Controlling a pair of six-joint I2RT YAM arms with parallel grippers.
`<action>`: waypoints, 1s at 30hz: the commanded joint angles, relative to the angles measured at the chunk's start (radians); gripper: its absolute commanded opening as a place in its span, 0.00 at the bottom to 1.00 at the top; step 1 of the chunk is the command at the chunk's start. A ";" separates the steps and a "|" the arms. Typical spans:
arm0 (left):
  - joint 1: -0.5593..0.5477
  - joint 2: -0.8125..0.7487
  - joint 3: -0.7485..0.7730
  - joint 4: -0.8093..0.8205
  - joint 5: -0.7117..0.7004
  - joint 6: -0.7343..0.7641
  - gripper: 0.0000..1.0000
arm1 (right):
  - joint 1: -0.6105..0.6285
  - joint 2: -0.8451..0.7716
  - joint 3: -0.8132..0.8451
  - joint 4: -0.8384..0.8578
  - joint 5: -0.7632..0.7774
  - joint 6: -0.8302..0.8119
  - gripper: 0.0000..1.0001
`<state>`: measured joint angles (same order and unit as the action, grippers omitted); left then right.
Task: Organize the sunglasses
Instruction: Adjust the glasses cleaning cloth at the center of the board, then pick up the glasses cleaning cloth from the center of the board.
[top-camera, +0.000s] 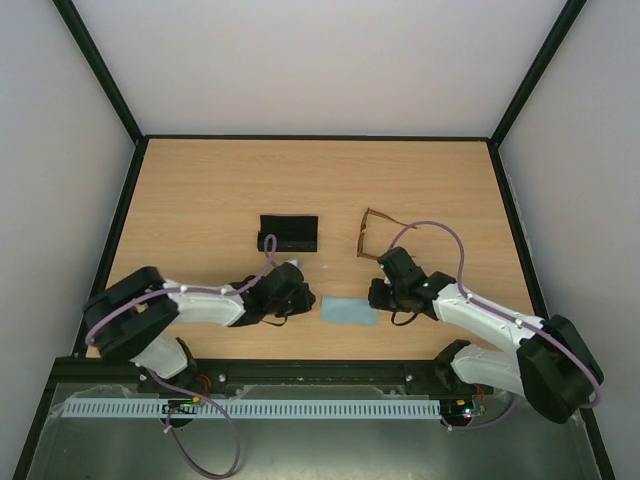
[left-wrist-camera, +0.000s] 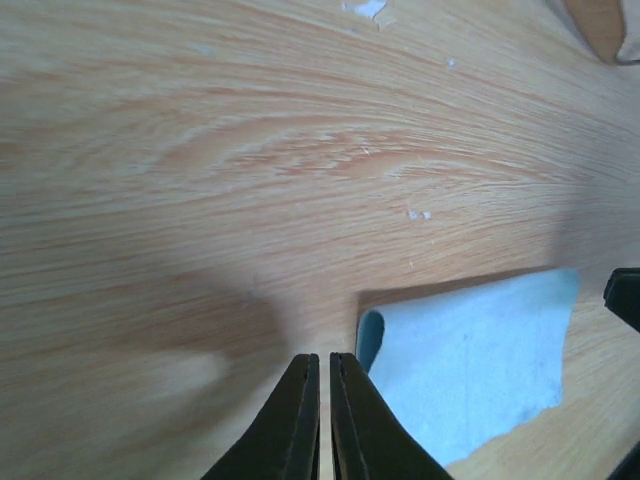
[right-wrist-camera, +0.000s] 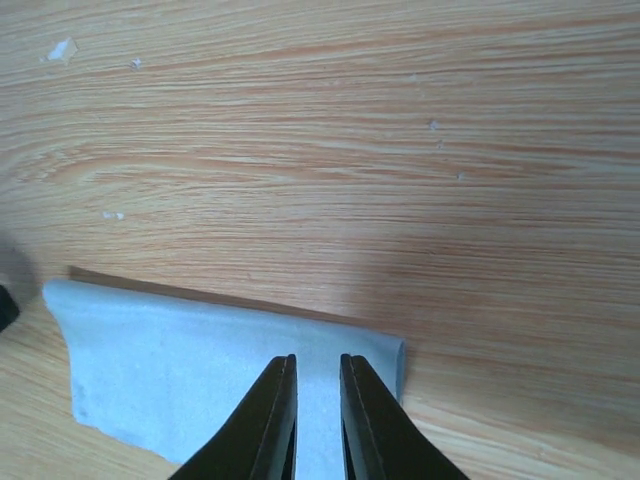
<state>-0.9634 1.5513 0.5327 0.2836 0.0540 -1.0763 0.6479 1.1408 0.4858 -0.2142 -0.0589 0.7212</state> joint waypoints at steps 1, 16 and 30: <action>0.012 -0.176 -0.040 -0.119 -0.054 0.020 0.11 | -0.004 -0.076 0.036 -0.120 0.027 -0.003 0.17; 0.052 -0.605 0.114 -0.760 -0.157 0.109 0.99 | -0.004 -0.148 -0.016 -0.189 0.040 0.129 0.37; 0.086 -0.706 0.085 -0.764 -0.158 0.113 0.99 | 0.009 0.017 -0.066 -0.076 0.037 0.115 0.35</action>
<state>-0.8879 0.8570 0.6376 -0.4725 -0.1059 -0.9775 0.6483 1.1038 0.4332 -0.2852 -0.0250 0.8349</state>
